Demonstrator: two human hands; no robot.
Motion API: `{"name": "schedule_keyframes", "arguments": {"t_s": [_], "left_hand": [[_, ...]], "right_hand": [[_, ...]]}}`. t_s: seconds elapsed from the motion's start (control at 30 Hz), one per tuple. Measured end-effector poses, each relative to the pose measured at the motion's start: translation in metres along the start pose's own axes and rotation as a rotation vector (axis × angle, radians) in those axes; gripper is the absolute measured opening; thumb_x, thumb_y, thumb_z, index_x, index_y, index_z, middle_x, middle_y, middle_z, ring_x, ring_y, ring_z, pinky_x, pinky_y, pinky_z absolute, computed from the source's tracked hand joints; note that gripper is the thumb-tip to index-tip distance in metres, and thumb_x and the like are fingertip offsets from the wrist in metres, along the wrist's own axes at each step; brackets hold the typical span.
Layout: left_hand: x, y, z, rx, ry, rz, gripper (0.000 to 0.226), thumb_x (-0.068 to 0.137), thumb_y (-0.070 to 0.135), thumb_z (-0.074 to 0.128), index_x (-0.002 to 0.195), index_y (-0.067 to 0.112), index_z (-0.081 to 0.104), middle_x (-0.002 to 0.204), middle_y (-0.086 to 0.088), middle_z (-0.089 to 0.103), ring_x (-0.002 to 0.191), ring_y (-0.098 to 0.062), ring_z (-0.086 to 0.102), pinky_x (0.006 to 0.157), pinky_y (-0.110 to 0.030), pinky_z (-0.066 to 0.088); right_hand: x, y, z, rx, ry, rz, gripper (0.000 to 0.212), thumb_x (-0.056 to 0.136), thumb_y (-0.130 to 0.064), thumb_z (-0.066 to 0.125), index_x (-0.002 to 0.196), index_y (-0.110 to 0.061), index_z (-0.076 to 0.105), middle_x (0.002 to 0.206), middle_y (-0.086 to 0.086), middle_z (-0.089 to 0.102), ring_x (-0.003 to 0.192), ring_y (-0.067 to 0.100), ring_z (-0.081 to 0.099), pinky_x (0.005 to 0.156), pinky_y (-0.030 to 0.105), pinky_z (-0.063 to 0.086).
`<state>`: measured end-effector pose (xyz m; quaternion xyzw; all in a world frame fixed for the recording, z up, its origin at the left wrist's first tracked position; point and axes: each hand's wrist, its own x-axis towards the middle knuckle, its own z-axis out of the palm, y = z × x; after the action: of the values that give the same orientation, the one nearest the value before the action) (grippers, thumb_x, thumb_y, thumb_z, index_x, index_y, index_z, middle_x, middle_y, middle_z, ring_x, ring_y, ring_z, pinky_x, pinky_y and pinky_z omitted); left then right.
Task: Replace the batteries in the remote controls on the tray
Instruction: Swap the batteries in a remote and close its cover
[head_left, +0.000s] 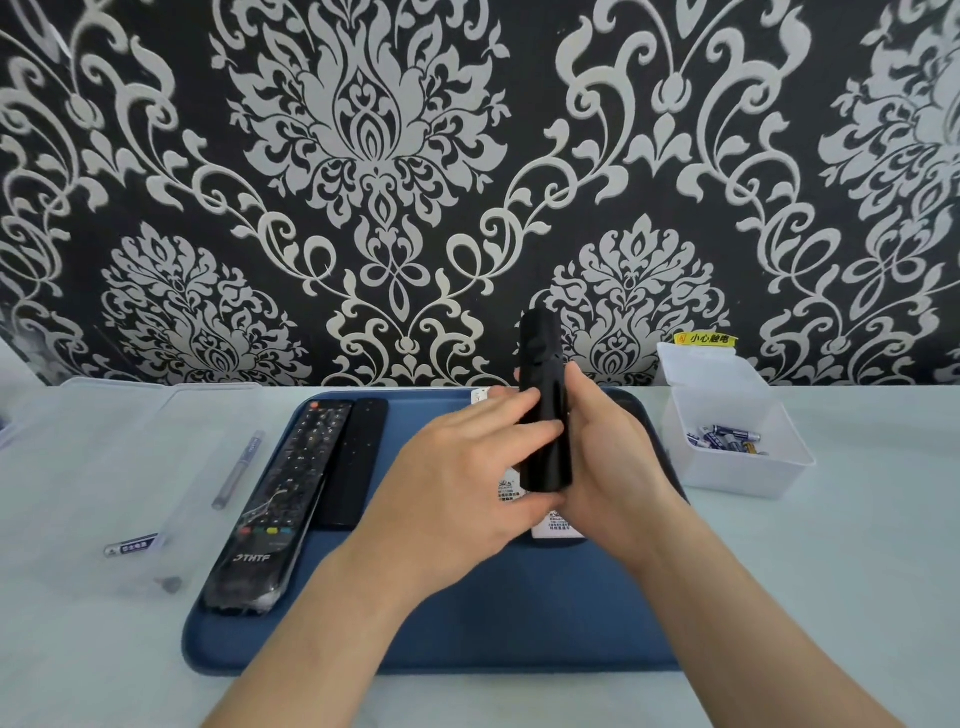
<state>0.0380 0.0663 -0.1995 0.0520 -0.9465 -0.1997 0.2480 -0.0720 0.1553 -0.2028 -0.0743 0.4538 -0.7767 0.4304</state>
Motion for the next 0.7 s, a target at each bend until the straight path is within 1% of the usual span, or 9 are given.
{"name": "schedule_keyframes", "arguments": {"t_s": [0.1,0.17,0.2,0.27,0.4,0.43,0.5,0.6,0.7], "left_hand": [[0.002,-0.001,-0.001,0.057,-0.013,0.012,0.058,0.072,0.055,0.060,0.123,0.027,0.064,0.136,0.002,0.056,0.128,-0.006,0.044,0.106,-0.011,0.018],[0.004,0.000,0.000,0.086,0.000,-0.004,0.061,0.072,0.055,0.056,0.125,0.025,0.062,0.135,0.002,0.057,0.126,-0.006,0.044,0.105,-0.018,0.022],[0.005,-0.001,0.001,0.093,0.017,-0.013,0.063,0.072,0.055,0.058,0.127,0.024,0.060,0.136,0.003,0.057,0.127,-0.005,0.041,0.105,-0.019,0.022],[0.005,-0.001,0.003,0.090,0.037,-0.052,0.067,0.070,0.052,0.064,0.131,0.026,0.057,0.139,0.008,0.053,0.130,-0.002,0.033,0.106,-0.018,0.021],[0.005,0.004,-0.001,0.035,0.079,-0.143,0.065,0.068,0.041,0.080,0.128,0.035,0.058,0.139,0.019,0.049,0.129,0.006,0.024,0.110,-0.026,0.026],[0.005,0.005,-0.002,0.011,0.096,-0.167,0.064,0.066,0.038,0.082,0.126,0.037,0.060,0.137,0.021,0.050,0.129,0.007,0.024,0.109,-0.027,0.029],[0.005,0.006,-0.004,-0.057,0.117,-0.219,0.062,0.061,0.036,0.085,0.118,0.044,0.063,0.133,0.027,0.052,0.123,0.005,0.039,0.106,-0.030,0.036],[0.005,0.001,-0.004,-0.186,0.132,-0.308,0.062,0.055,0.034,0.087,0.109,0.050,0.060,0.118,0.043,0.051,0.109,0.004,0.055,0.094,-0.026,0.045],[0.005,-0.004,-0.002,-0.354,0.114,-0.362,0.056,0.054,0.019,0.091,0.098,0.042,0.065,0.117,0.042,0.053,0.094,0.006,0.061,0.084,-0.011,0.046]], "right_hand": [[-0.002,0.000,0.001,0.023,-0.003,0.003,0.052,0.103,-0.044,0.039,0.119,-0.003,0.066,0.118,0.013,0.070,0.111,0.023,0.067,0.096,0.037,0.053],[-0.004,0.000,0.005,0.061,-0.007,-0.016,0.047,0.104,-0.038,0.040,0.113,-0.002,0.067,0.111,0.014,0.073,0.101,0.022,0.071,0.084,0.034,0.057],[-0.005,0.001,0.006,0.080,-0.006,-0.036,0.043,0.104,-0.034,0.041,0.108,-0.001,0.068,0.105,0.014,0.074,0.094,0.022,0.072,0.075,0.032,0.059],[-0.006,0.005,0.009,0.058,0.006,-0.078,0.036,0.104,-0.027,0.042,0.103,-0.001,0.066,0.095,0.013,0.075,0.083,0.021,0.071,0.068,0.030,0.057],[-0.008,0.013,0.015,-0.037,0.030,-0.103,0.034,0.104,-0.027,0.040,0.108,0.001,0.058,0.069,0.011,0.059,0.060,0.019,0.054,0.055,0.030,0.044],[-0.008,0.015,0.016,-0.028,0.026,-0.104,0.036,0.104,-0.028,0.039,0.112,0.002,0.058,0.070,0.010,0.057,0.059,0.019,0.053,0.055,0.031,0.042],[-0.007,0.017,0.018,-0.006,0.015,-0.108,0.037,0.104,-0.028,0.039,0.117,0.002,0.056,0.075,0.009,0.057,0.058,0.017,0.052,0.056,0.031,0.041],[-0.010,0.020,0.020,-0.025,-0.017,-0.127,0.030,0.105,-0.025,0.037,0.107,-0.006,0.059,0.072,0.001,0.066,0.057,0.015,0.050,0.052,0.028,0.042],[-0.013,0.021,0.022,-0.072,-0.053,-0.120,0.032,0.106,-0.025,0.034,0.106,-0.009,0.061,0.080,0.001,0.072,0.060,0.015,0.051,0.052,0.027,0.046]]}}
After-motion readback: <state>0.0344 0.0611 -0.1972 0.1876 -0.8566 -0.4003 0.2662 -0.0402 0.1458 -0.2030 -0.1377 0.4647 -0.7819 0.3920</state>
